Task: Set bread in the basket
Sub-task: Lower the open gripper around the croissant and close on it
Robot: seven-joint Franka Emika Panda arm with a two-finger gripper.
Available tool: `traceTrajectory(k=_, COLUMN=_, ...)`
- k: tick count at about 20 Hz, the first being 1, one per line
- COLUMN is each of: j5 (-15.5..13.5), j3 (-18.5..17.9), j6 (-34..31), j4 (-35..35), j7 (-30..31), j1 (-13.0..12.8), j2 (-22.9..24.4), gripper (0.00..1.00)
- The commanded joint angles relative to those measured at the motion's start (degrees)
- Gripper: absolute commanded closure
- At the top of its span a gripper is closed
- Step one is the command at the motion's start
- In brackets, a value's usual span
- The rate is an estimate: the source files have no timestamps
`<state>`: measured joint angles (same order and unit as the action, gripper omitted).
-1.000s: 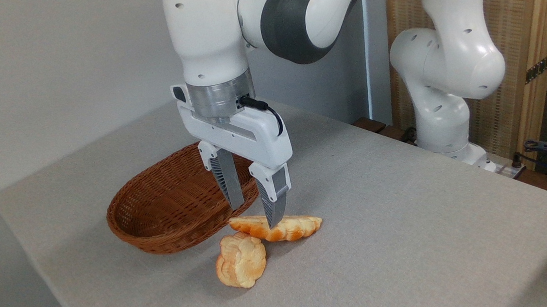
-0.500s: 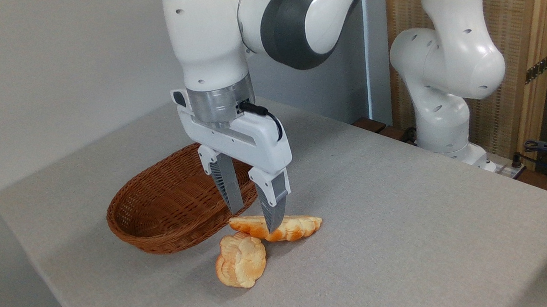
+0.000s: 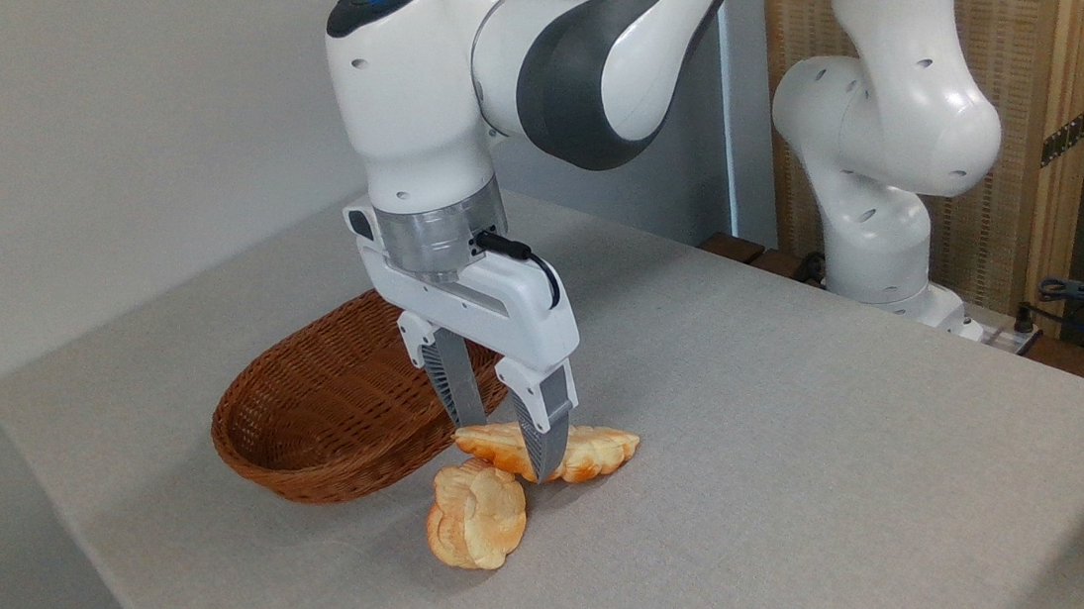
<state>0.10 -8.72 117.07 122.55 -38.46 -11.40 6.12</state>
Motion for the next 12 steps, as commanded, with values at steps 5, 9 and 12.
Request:
traceTrajectory(k=5, j5=-0.10, j3=-0.95, j6=0.96, j4=0.58, j7=-5.75, j1=-0.29, j2=0.48, gripper=0.55)
traceTrajectory(k=9, j5=-0.10, j3=-0.95, j6=0.87, j4=0.58, j7=-5.75, j1=-0.20, j2=0.56, gripper=0.55)
traceTrajectory(k=12, j5=-0.10, j3=-0.95, j6=0.79, j4=0.50, j7=-5.75, j1=-0.20, j2=0.56, gripper=0.55)
